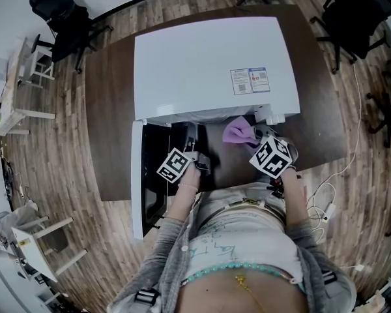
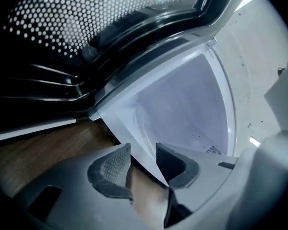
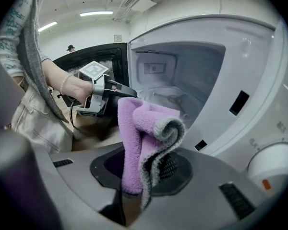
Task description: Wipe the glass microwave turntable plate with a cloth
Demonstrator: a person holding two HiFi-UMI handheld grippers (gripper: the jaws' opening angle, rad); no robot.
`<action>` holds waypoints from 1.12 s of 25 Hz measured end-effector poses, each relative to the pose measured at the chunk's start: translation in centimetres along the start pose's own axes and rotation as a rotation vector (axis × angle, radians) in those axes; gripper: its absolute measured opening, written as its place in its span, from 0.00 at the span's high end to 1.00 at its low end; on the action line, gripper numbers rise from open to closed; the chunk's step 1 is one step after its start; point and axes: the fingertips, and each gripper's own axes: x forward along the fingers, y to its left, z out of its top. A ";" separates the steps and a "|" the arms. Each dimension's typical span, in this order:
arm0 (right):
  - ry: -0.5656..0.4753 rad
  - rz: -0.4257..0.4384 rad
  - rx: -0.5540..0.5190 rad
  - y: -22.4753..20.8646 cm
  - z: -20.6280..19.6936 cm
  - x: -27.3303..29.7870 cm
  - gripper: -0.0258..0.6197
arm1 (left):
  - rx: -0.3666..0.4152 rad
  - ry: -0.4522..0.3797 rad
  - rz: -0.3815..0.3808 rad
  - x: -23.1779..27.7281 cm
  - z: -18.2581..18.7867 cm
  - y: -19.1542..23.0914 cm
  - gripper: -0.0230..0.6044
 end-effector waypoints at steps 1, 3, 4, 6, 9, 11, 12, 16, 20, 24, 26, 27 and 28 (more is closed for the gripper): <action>0.000 -0.004 0.005 0.0 0.0 0.0 0.79 | 0.010 0.005 -0.005 -0.3 0.0 -0.1 0.71; 0.003 -0.011 0.013 0.0 0.0 0.1 0.79 | 0.043 0.026 -0.021 -0.6 -0.3 -0.5 0.72; 0.003 -0.014 0.016 0.0 0.1 0.2 0.79 | 0.062 0.038 -0.029 -0.7 -0.5 -0.8 0.72; -0.002 -0.018 0.023 0.1 0.3 0.3 0.79 | 0.109 0.063 -0.045 -1.0 -0.7 -1.5 0.72; -0.007 -0.025 0.033 0.3 0.8 0.4 0.79 | 0.208 0.116 -0.067 -1.3 -1.4 -2.6 0.72; -0.014 -0.031 0.044 0.4 1.1 0.4 0.79 | 0.283 0.159 -0.091 -1.5 -2.0 -3.7 0.72; -0.019 -0.034 0.051 0.5 1.3 0.3 0.79 | 0.323 0.185 -0.105 -1.6 -2.4 -4.2 0.72; -0.038 -0.051 0.079 0.5 2.0 0.3 0.79 | 0.469 0.286 -0.163 -2.1 -3.8 -6.2 0.79; -0.063 -0.068 0.099 0.5 2.9 0.2 0.79 | 0.578 0.354 -0.204 -2.8 -4.8 -7.5 0.85; -0.104 -0.073 0.115 0.8 4.1 0.0 0.79 | 0.644 0.414 -0.221 -3.5 -5.2 -8.4 0.93; -0.131 -0.066 0.127 1.1 4.8 0.1 0.79 | 0.706 0.454 -0.227 -3.7 -5.5 -8.9 0.95; -0.145 -0.064 0.134 1.1 5.2 0.0 0.79 | 0.733 0.471 -0.234 -3.8 -5.6 -9.2 0.95; -0.159 -0.064 0.141 1.1 5.5 -0.1 0.79 | 0.755 0.483 -0.243 -4.0 -5.7 -9.5 0.95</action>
